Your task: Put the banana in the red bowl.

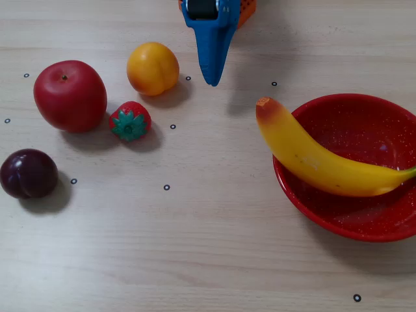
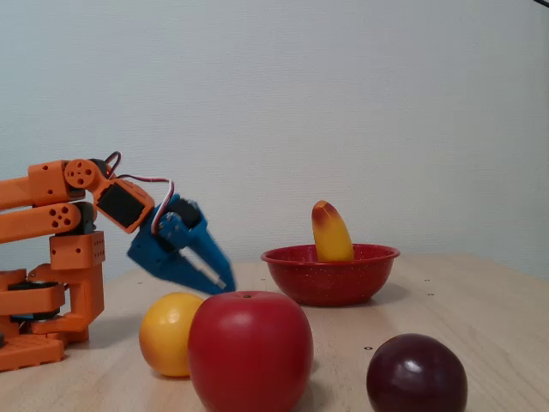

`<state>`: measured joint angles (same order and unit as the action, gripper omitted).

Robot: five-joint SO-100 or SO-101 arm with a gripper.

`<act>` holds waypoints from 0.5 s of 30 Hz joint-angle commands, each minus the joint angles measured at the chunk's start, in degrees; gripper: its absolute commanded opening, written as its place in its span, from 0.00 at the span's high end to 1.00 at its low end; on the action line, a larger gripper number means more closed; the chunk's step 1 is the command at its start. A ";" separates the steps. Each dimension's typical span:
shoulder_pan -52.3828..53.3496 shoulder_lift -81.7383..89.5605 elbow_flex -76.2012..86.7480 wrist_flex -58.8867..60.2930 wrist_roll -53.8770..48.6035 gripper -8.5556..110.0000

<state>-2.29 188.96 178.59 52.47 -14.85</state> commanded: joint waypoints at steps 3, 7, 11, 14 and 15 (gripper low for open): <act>1.85 0.79 -2.81 -0.35 -1.93 0.93; 1.41 0.79 -2.81 -0.35 -2.99 0.93; 1.76 0.70 -2.81 -0.26 -2.29 0.93; 3.34 0.70 -2.81 -0.18 -0.35 0.93; 3.69 0.70 -2.81 -0.09 0.09 0.93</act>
<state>-0.09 189.05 178.59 52.47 -16.52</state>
